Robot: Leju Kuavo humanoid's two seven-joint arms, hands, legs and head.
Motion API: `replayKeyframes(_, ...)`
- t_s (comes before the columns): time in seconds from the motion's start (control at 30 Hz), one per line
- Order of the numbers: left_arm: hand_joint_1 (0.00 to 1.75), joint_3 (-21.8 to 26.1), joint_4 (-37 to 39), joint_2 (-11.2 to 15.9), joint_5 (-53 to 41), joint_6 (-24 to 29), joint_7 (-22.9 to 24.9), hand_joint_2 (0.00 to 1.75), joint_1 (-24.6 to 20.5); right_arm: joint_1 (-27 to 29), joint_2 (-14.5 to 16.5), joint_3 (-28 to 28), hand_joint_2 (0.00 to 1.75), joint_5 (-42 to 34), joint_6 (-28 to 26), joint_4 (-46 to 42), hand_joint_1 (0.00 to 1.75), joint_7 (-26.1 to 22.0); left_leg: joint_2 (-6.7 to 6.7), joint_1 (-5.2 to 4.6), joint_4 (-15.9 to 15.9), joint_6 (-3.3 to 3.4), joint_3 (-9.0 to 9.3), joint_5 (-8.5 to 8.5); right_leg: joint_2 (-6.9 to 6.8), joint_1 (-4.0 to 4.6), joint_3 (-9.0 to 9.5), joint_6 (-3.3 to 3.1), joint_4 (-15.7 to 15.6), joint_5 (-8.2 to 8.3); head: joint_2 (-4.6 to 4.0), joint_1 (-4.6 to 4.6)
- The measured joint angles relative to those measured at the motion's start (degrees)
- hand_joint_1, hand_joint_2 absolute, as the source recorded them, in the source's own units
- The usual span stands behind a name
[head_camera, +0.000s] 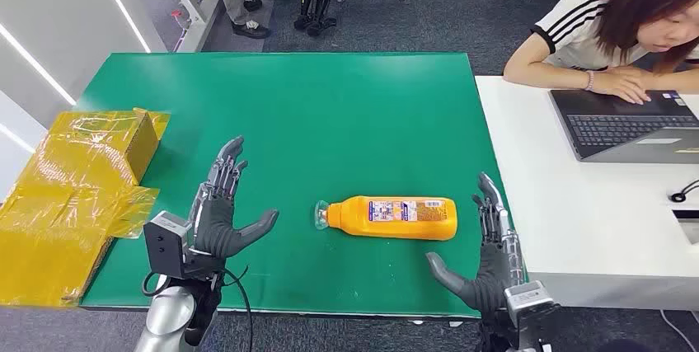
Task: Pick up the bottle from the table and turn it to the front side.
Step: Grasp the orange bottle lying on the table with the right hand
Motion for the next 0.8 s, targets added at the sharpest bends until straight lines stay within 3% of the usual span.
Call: replayKeyframes(0.8,0.0,0.0,0.0,-0.6,-1.0,-0.2,0.2,1.75,0.1,-0.8,0.3,0.1,1.75,2.1,2.1,0.0,0.0,1.4,0.0,0.0,0.0,0.0,-0.01,0.0,0.0,0.0,0.01,0.0,0.0,0.0,0.0,-0.01)
